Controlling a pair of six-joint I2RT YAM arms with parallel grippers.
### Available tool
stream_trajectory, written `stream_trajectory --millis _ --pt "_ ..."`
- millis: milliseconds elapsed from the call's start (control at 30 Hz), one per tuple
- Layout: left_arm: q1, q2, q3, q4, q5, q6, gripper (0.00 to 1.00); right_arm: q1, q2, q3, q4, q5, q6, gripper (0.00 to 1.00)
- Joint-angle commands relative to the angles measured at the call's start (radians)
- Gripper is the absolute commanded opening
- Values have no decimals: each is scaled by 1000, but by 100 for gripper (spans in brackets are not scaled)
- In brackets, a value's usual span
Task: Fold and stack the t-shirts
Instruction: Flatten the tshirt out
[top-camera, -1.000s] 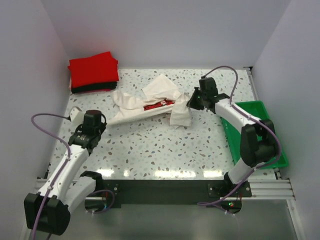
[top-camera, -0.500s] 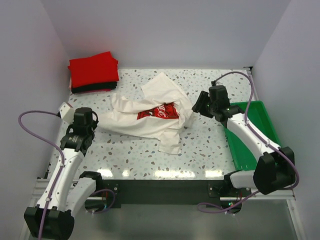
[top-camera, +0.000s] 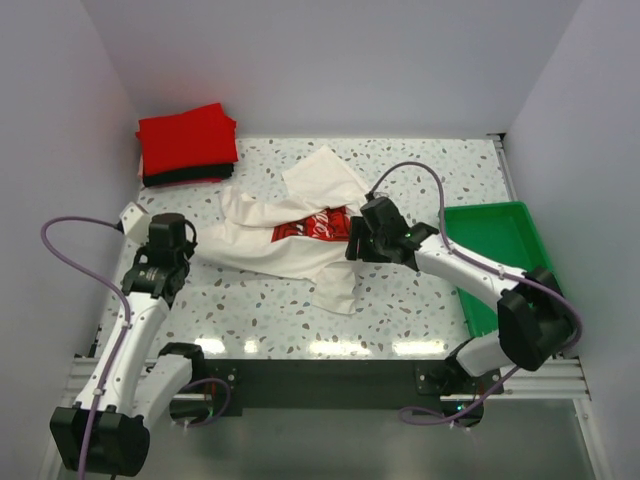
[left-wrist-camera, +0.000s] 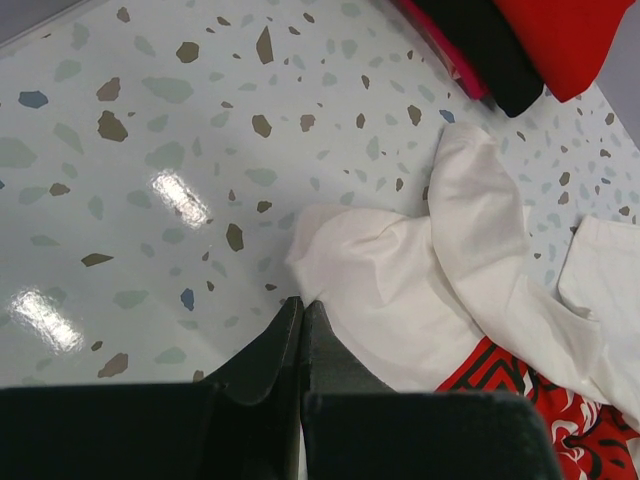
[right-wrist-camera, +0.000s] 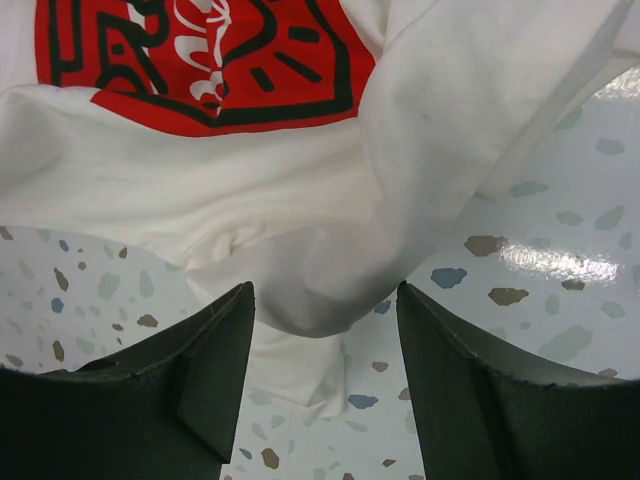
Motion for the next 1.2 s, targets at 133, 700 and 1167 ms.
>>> stream_trajectory --millis 133,700,1167 --pt "10 16 -4 57 17 33 0 11 30 15 2 110 79 63" --pt "10 24 0 97 93 64 0 -37 -46 87 -79 158 88 0" --pt "10 -149 351 13 170 125 0 -225 -493 418 -385 153 -18 0"
